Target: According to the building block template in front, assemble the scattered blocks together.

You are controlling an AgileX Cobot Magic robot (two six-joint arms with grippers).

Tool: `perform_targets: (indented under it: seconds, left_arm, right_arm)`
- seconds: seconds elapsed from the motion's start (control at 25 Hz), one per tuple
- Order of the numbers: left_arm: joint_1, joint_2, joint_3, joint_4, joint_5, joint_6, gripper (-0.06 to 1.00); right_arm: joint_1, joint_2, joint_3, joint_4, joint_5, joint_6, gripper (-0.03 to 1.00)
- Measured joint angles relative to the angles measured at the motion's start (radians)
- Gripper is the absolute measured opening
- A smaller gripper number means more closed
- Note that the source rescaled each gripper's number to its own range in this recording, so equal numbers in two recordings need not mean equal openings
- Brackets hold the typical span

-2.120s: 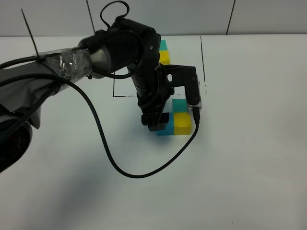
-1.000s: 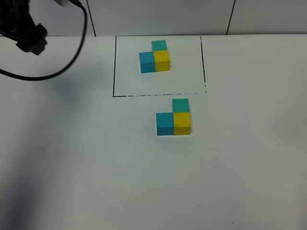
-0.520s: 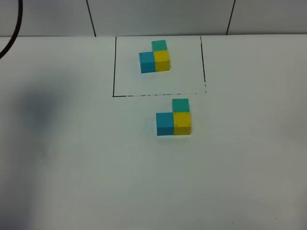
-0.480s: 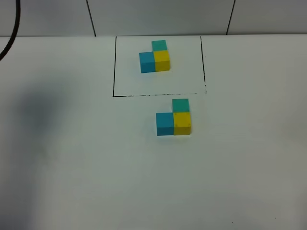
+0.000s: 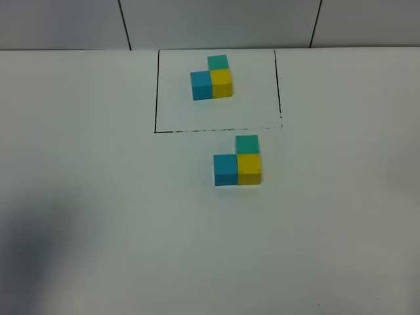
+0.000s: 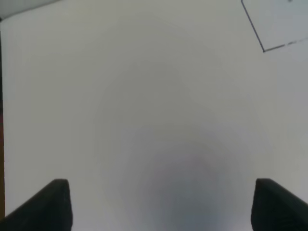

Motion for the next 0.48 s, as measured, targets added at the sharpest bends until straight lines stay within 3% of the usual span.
perform_targets:
  seconds: [0.48]
  left_arm:
    - [-0.008, -0.513, 0.407, 0.001, -0.012, -0.063, 0.87]
  right_arm:
    - [0.000, 0.000, 0.000, 0.000, 0.000, 0.001, 0.58]
